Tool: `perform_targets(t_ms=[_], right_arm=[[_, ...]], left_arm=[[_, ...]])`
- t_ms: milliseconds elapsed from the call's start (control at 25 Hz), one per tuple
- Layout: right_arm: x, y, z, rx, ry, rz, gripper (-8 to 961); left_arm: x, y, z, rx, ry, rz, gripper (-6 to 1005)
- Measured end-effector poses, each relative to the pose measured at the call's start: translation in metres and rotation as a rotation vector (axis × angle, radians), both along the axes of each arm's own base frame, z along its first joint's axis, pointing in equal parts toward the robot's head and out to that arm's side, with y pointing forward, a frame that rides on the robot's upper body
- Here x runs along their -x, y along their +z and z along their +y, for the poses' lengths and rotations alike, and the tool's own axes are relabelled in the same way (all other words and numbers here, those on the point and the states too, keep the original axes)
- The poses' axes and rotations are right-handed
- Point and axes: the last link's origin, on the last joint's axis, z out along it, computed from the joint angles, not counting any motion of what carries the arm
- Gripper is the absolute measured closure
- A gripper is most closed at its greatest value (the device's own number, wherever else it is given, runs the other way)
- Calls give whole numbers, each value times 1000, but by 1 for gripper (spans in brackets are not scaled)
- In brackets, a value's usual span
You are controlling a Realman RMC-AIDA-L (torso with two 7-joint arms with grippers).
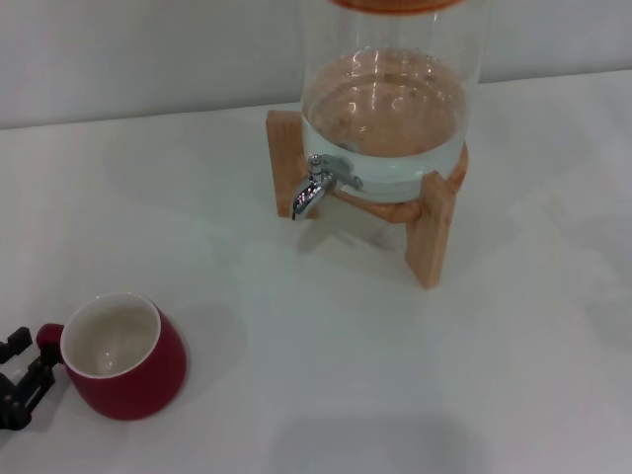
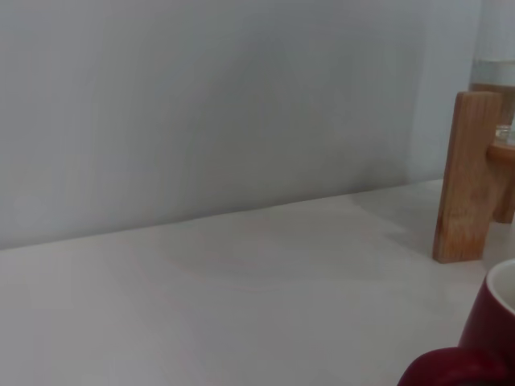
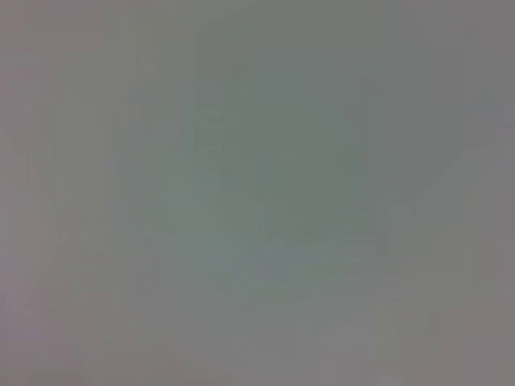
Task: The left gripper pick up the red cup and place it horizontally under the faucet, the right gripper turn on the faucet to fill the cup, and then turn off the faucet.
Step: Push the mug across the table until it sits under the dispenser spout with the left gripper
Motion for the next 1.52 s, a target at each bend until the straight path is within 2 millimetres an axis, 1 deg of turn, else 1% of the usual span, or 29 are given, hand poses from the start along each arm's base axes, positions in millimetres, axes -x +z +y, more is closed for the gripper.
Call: perform_targets(t_ms=[360, 600, 680, 920, 1520], right_arm=[[0, 1, -4, -5, 4, 5, 230], [0, 1, -5, -5, 7, 5, 230], [0, 1, -5, -5, 7, 5, 230], [-1, 1, -6, -5, 6, 5, 230], [0, 1, -7, -2, 10, 5, 230]], left_arm=[[0, 1, -1, -4, 1, -2, 664], [0, 1, -1, -6, 0, -3, 708], [0, 1, -1, -6, 0, -4, 739], [-2, 1, -2, -7, -9, -9, 784], [-4, 1, -3, 0, -14, -27, 789]])
